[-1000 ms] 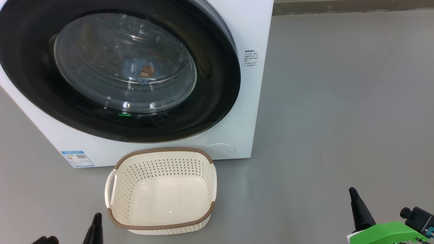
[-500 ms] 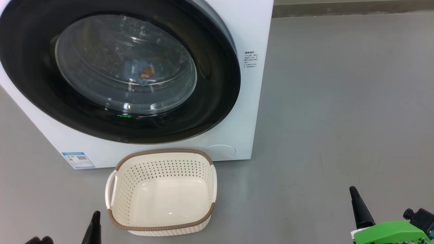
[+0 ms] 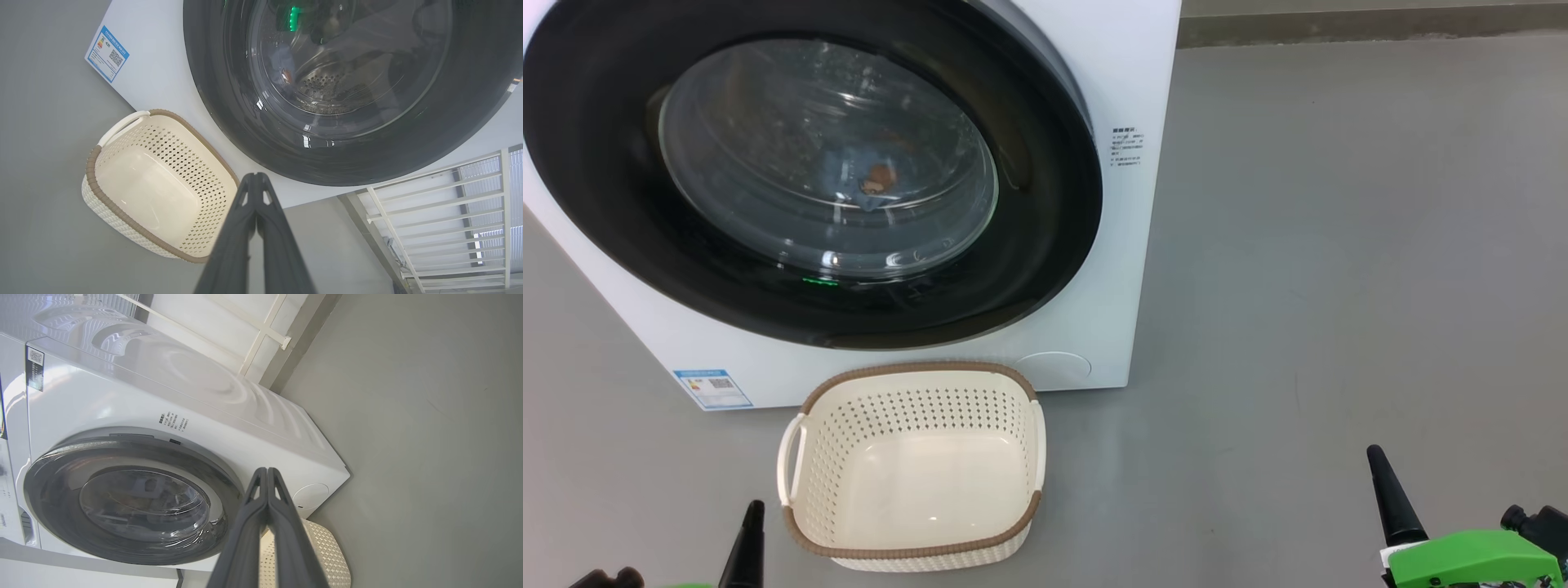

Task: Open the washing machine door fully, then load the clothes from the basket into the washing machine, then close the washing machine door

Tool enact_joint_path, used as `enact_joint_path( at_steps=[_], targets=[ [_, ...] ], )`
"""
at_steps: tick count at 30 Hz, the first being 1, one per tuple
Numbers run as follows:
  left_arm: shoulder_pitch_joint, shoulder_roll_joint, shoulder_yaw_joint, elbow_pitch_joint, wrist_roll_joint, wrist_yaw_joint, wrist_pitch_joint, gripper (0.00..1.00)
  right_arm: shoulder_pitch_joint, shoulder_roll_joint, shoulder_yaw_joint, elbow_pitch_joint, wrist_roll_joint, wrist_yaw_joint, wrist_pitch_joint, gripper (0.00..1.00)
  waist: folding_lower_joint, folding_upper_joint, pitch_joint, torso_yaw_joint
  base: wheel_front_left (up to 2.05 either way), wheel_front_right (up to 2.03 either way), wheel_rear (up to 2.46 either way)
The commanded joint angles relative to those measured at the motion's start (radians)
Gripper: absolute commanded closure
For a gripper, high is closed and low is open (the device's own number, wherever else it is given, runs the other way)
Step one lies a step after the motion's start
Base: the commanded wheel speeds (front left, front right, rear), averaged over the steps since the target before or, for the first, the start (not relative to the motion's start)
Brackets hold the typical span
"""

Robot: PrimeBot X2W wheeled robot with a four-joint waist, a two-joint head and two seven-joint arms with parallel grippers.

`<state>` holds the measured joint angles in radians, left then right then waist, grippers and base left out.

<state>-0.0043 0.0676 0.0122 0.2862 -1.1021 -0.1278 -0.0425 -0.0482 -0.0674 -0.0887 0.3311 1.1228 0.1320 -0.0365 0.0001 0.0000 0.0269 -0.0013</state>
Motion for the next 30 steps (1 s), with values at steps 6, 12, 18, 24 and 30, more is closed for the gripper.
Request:
enact_joint_path(
  at_steps=[6, 12, 18, 24, 30],
  targets=[
    [-0.053, 0.008, 0.036, -0.032, -0.079, -0.002, 0.024, 1.0, -0.045, -0.002, 0.002, -0.038, 0.074, -0.001, 0.023, 1.0, -0.0001, 0.0, -0.003, 0.0, 0.0, 0.0, 0.0],
    [-0.06, 0.005, 0.045, -0.033, -0.14, -0.002, 0.042, 1.0, -0.047, 0.0, -0.002, -0.045, 0.132, -0.001, 0.041, 1.0, -0.0001, 0.0, -0.006, 0.0, 0.0, 0.0, 0.0],
    [-0.066, 0.002, 0.052, -0.034, -0.19, -0.002, 0.057, 1.0, -0.049, 0.003, -0.005, -0.05, 0.179, -0.001, 0.056, 1.0, -0.0001, 0.0, -0.008, 0.0, 0.0, 0.0, 0.0],
    [-0.073, -0.001, 0.06, -0.036, -0.25, -0.002, 0.074, 1.0, -0.051, 0.005, -0.009, -0.057, 0.237, -0.001, 0.073, 1.0, -0.0001, 0.0, -0.011, 0.001, 0.0, 0.0, 0.0],
    [-0.08, -0.004, 0.069, -0.037, -0.31, -0.002, 0.092, 1.0, -0.053, 0.008, -0.013, -0.064, 0.294, -0.001, 0.091, 1.0, -0.0001, 0.0, -0.014, 0.001, 0.0, 0.0, 0.0]
  ],
)
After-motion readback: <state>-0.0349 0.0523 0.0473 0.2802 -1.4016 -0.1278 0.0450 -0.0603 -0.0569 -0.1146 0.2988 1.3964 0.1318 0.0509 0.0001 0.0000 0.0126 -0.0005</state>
